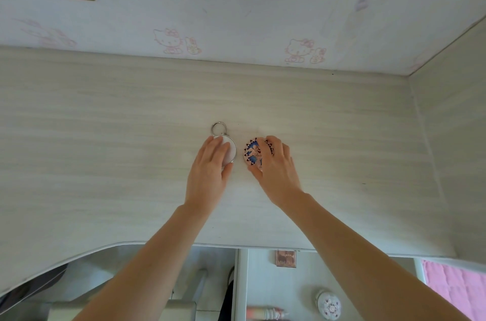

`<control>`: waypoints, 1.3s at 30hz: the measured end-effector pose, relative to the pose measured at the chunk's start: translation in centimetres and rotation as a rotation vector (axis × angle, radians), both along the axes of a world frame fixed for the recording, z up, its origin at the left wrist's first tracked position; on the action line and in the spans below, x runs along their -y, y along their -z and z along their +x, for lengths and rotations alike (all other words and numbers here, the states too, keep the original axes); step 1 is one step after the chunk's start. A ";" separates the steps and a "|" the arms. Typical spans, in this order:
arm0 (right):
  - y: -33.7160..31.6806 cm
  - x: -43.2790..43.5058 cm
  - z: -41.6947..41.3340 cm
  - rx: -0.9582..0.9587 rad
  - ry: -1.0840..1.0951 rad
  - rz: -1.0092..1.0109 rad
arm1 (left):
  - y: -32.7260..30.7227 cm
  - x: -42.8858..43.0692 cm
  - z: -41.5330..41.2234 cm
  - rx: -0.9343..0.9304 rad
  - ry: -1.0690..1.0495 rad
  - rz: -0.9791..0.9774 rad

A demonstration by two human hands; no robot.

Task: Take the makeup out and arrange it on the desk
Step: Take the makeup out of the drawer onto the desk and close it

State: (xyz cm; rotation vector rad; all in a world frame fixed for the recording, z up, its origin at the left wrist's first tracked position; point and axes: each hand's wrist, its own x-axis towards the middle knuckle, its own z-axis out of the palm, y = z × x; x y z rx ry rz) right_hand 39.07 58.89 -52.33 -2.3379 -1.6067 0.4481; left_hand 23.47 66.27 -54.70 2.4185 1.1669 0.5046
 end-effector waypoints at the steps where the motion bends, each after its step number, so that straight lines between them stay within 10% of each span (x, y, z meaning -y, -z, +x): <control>1: 0.0 -0.1 0.1 -0.006 -0.009 -0.002 | 0.0 -0.2 0.2 -0.003 0.004 0.005; 20: -1.1 1.2 0.7 -0.035 -0.022 -0.017 | -1.2 0.8 0.9 -0.058 0.000 0.039; 39: -0.7 23.1 -2.1 -0.113 0.026 -0.018 | -1.5 20.4 -1.0 0.033 0.232 -0.043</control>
